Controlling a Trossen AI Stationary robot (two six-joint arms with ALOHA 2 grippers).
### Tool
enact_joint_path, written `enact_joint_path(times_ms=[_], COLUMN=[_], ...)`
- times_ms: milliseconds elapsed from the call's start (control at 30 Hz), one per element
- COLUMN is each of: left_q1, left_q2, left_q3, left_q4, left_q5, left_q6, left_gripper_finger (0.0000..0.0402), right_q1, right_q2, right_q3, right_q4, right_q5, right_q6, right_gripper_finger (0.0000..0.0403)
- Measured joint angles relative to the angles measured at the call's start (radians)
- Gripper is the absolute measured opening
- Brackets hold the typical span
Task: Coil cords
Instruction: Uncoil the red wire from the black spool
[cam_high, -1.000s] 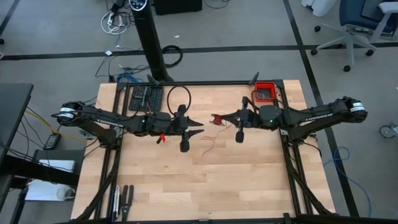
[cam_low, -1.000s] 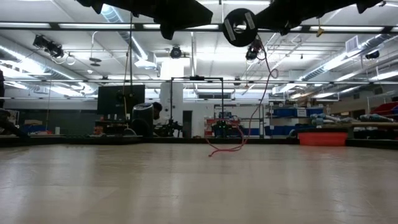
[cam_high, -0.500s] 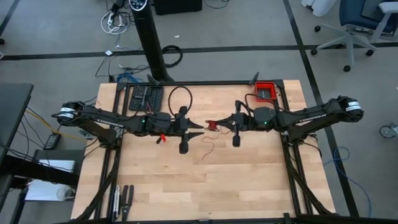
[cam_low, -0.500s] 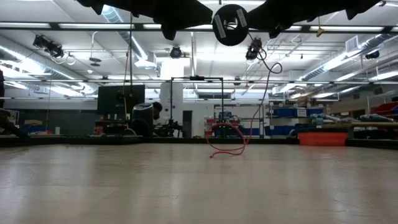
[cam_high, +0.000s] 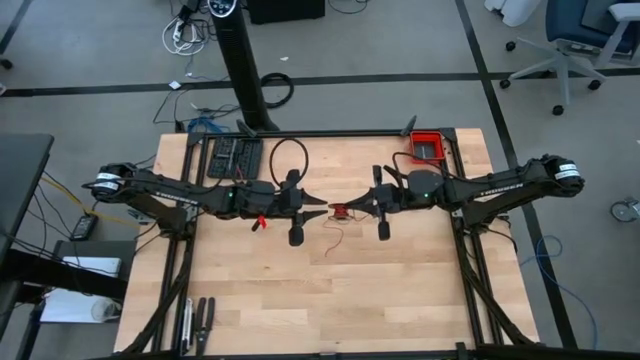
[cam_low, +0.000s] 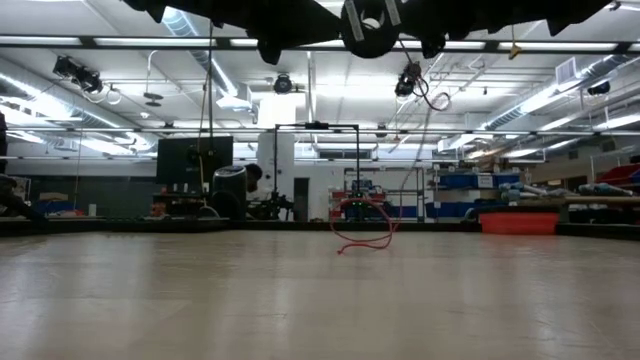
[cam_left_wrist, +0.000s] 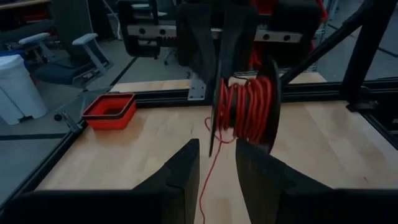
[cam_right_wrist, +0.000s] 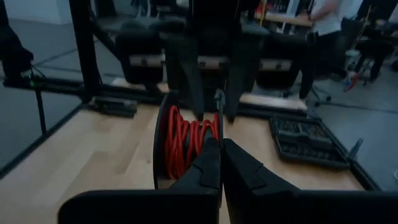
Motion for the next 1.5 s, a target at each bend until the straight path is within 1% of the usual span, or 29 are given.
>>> enact_joint_path(times_ms=[167,300,433,533,567,700,867,967,1067,1167,1233,1367,1433,1500], left_q1=[0.000,0.000,0.000,0.000,0.000,-0.001,0.000,0.000,0.000,0.000,0.000,0.000,0.000,0.000], left_q2=[0.001,0.005,0.017,0.031,0.031,0.026,0.021,0.021,0.021,0.021,0.021,0.021,0.021,0.021], left_q3=[0.000,0.000,0.000,0.001,0.001,0.000,0.001,0.000,0.000,0.000,0.000,0.000,0.000,0.000], left_q4=[0.032,0.078,0.101,0.099,0.092,0.070,0.051,0.045,0.040,0.048,0.054,0.056,0.060,0.067], left_q5=[-0.011,-0.027,-0.021,0.021,0.024,0.027,0.026,0.026,0.024,0.013,-0.015,-0.060,-0.072,-0.089], left_q6=[-0.002,-0.003,-0.003,0.000,0.002,0.009,0.008,0.005,0.005,0.005,0.012,0.044,0.060,0.060], left_gripper_finger=[0.0105,0.0087,0.0056,0.0017,0.0010,0.0003,0.0002,0.0001,0.0001,0.0001,0.0001,0.0001,0.0000,0.0000], right_q1=[0.000,0.000,0.000,0.000,0.000,0.000,0.000,0.001,0.000,0.000,0.001,0.002,0.006,0.008], right_q2=[0.000,0.014,0.058,0.093,0.101,0.109,0.080,0.020,-0.071,-0.133,-0.156,-0.147,-0.120,-0.087], right_q3=[0.000,0.000,0.000,0.000,-0.001,-0.001,0.000,0.000,0.001,0.001,0.000,0.001,0.001,0.001], right_q4=[0.035,0.051,0.079,0.094,0.099,0.108,0.112,0.041,-0.081,-0.228,-0.270,-0.304,-0.320,-0.322], right_q5=[-0.006,-0.007,-0.007,-0.008,-0.010,-0.024,-0.022,0.015,0.063,0.055,0.019,-0.060,-0.068,-0.050], right_q6=[0.000,0.000,0.000,0.000,0.001,0.016,0.025,0.023,0.036,0.096,0.159,0.227,0.220,0.198], right_gripper_finger=[0.0000,0.0000,0.0001,0.0001,0.0001,0.0006,0.0040,0.0058,0.0067,0.0069,0.0068,0.0069,0.0071,0.0075])
